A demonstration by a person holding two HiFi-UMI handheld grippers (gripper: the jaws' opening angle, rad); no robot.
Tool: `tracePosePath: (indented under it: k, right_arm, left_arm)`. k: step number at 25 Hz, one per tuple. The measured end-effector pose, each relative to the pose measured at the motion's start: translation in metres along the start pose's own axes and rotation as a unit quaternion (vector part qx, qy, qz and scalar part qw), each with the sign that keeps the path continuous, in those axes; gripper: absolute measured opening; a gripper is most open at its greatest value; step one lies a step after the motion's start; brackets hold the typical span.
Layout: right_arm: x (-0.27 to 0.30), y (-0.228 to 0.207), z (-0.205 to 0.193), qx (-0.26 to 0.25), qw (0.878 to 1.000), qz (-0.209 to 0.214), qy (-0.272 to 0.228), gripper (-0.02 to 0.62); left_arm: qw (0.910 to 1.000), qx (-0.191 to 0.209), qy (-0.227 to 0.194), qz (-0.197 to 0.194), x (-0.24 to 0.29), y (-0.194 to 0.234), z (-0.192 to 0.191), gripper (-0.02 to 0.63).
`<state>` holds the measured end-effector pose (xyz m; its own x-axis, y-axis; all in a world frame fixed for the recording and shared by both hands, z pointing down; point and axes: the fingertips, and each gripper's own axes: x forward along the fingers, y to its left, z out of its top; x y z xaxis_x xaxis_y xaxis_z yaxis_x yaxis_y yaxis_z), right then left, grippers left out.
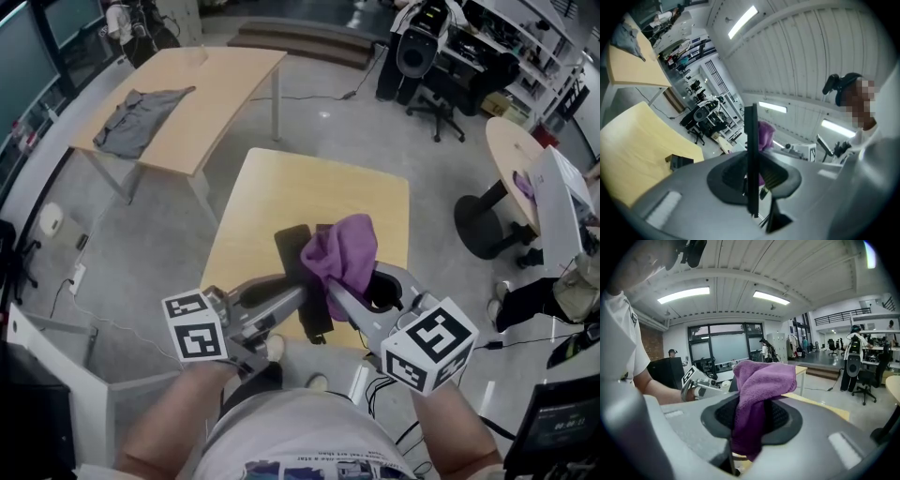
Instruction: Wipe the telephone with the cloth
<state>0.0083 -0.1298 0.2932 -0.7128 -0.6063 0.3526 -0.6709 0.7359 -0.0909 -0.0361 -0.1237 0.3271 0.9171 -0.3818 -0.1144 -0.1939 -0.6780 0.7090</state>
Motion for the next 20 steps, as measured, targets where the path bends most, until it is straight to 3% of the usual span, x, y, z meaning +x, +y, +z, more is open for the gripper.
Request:
tracePosePath:
  k: [14, 20]
  right_arm:
    - [-0.023, 0.022, -0.08, 0.031, 0.997, 0.021, 0.066, 0.115]
    - [-0.031, 0.013, -0.1, 0.04, 0.995, 0.018, 0.091, 0.115]
  left_arm:
    - [0.9998, 0.008, -0.016, 0.003, -0.003, 0.002, 0.018, 0.083]
    - [0.9999, 0.008, -0.015, -0.002, -0.002, -0.001, 0.019, 0.083]
